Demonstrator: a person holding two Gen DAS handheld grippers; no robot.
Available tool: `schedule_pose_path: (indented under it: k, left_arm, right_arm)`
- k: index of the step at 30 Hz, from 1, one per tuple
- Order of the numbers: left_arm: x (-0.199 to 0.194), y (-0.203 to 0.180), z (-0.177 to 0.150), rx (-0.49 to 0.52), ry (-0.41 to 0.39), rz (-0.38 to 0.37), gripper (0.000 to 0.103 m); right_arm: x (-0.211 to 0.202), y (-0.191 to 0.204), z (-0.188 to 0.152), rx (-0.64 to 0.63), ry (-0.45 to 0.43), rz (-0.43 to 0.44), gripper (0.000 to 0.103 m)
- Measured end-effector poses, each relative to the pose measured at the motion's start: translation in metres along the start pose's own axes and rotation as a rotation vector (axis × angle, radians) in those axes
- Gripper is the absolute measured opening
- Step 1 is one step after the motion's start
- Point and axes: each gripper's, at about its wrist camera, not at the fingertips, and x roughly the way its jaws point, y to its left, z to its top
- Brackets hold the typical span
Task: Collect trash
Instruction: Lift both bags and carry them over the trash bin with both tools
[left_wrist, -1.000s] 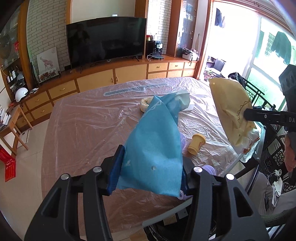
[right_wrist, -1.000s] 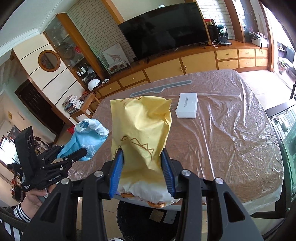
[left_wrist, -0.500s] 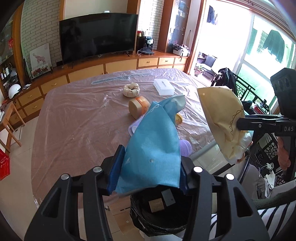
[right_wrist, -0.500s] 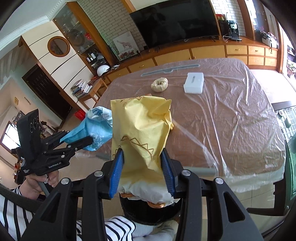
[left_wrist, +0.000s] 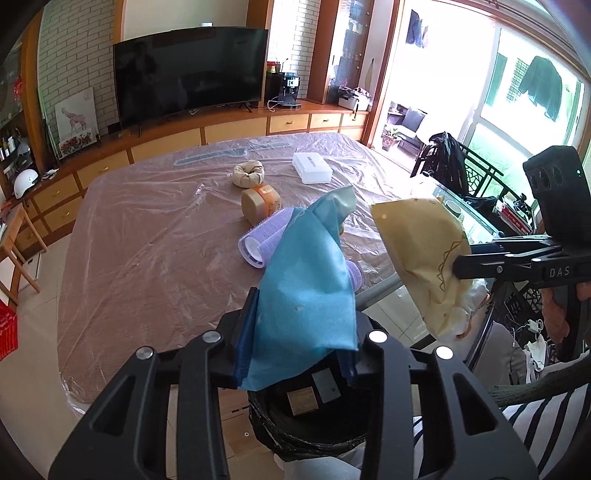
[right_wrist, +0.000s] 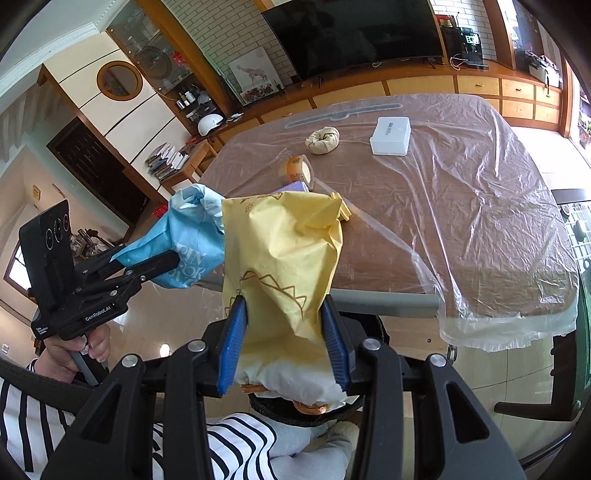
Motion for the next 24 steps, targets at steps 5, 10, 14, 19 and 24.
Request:
schedule_pose_path:
  k: [5, 10, 14, 19, 24]
  left_arm:
    - [-0.01, 0.0, -0.002, -0.016, -0.013, -0.006, 0.038]
    - [-0.024, -0.004, -0.003, -0.001, -0.012, -0.024, 0.038]
    - [-0.029, -0.011, -0.01, 0.021, 0.014, -0.041, 0.038]
    - [-0.024, -0.021, -0.025, 0.047, 0.078, -0.068, 0.038]
    - [-0.013, -0.028, -0.038, 0.053, 0.127, -0.073, 0.038]
  right_arm:
    - [-0.001, 0.0, 0.001, -0.005, 0.001, 0.005, 0.04]
    - [-0.004, -0.001, -0.001, -0.016, 0.013, 0.014, 0.04]
    - [-0.008, 0.0, -0.007, -0.038, 0.034, 0.021, 0.04]
    - [-0.007, 0.001, -0.019, -0.073, 0.083, 0.021, 0.04]
    - [0.002, 0.003, -0.029, -0.086, 0.126, 0.01, 0.04]
